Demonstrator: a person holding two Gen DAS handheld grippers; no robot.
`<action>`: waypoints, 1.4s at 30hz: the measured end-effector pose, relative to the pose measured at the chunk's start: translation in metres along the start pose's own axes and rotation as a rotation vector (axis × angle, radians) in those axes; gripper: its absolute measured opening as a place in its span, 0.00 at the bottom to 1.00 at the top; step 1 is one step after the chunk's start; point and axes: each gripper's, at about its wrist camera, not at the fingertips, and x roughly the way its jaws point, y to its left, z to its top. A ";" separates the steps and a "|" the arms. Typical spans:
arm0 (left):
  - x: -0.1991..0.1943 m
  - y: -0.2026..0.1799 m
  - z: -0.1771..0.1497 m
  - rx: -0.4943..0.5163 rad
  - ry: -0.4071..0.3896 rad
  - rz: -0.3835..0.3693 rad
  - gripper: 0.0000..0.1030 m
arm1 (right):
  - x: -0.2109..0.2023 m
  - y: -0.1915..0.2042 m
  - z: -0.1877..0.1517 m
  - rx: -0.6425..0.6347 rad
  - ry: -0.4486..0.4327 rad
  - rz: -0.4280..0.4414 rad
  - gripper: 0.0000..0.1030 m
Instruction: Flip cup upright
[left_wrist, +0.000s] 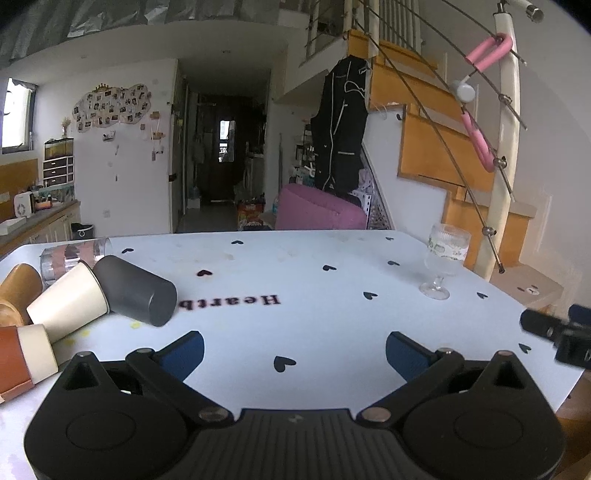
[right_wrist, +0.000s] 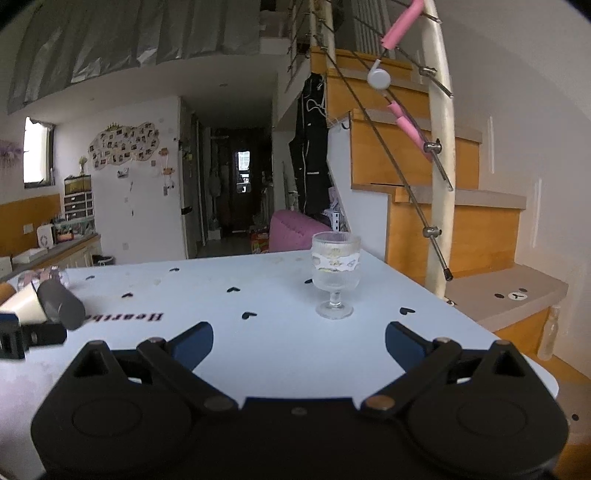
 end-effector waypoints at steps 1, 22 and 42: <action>-0.001 -0.001 0.000 0.002 -0.003 0.002 1.00 | -0.002 0.001 -0.001 -0.001 0.000 0.003 0.98; -0.013 0.000 -0.005 0.012 -0.025 0.027 1.00 | -0.021 0.010 0.000 -0.017 -0.021 0.011 0.98; -0.013 -0.002 -0.005 0.021 -0.031 0.023 1.00 | -0.021 0.010 -0.001 -0.013 -0.011 0.011 0.98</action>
